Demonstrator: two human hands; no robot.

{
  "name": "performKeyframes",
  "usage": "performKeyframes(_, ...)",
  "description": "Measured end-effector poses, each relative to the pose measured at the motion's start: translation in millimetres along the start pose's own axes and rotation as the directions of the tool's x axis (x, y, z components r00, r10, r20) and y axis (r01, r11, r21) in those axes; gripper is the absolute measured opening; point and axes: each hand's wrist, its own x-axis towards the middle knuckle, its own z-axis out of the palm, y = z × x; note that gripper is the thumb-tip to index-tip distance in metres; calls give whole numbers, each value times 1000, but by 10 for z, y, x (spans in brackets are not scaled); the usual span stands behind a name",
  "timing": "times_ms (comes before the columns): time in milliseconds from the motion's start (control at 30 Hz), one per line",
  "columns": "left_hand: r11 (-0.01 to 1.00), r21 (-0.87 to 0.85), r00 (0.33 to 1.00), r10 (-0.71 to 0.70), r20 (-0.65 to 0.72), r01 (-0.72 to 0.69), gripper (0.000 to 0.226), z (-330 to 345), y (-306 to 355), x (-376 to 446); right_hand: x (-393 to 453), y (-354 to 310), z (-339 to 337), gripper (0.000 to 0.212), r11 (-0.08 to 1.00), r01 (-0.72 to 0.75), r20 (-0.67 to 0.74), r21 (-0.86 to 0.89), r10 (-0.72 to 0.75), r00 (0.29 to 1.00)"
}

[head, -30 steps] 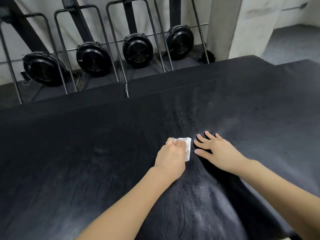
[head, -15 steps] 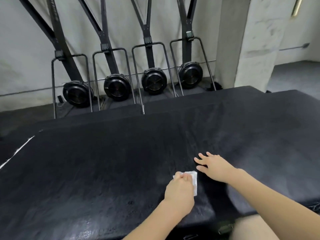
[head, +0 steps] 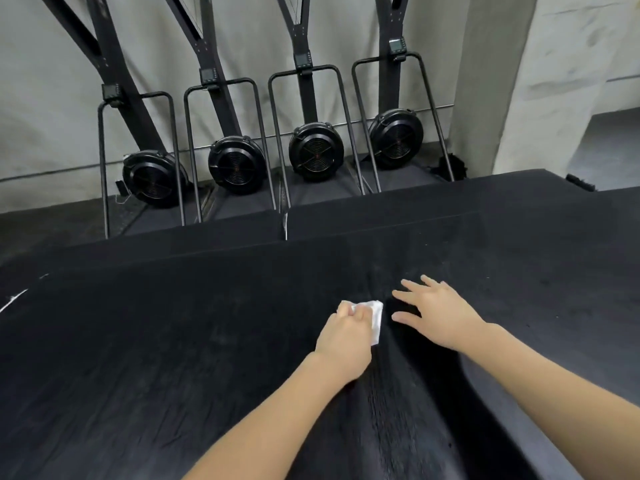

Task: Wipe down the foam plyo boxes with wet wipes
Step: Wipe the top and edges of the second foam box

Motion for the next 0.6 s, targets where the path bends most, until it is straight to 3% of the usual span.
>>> performKeyframes(167, 998, -40, 999, -52, -15, 51, 55, 0, -293, 649, 464, 167, -39, 72, 996, -40, 191, 83, 24, 981)
performKeyframes(300, 994, -67, 995, -92, -41, 89, 57, 6, -509, 1220, 585, 202, 14, 75, 1000, -6, 218, 4, 5, 976)
performKeyframes(433, 977, -129, 985, -173, -11, 170, 42, -110, -737, 1814, 659, 219, 48, 75, 998, 17, 254, -68, 1, 967)
performKeyframes(600, 980, -119, 987, -160, 8, 160, 32, -55, -939, 2212, 663, 228, 53, 75, 996, 28, 276, -89, -2, 961)
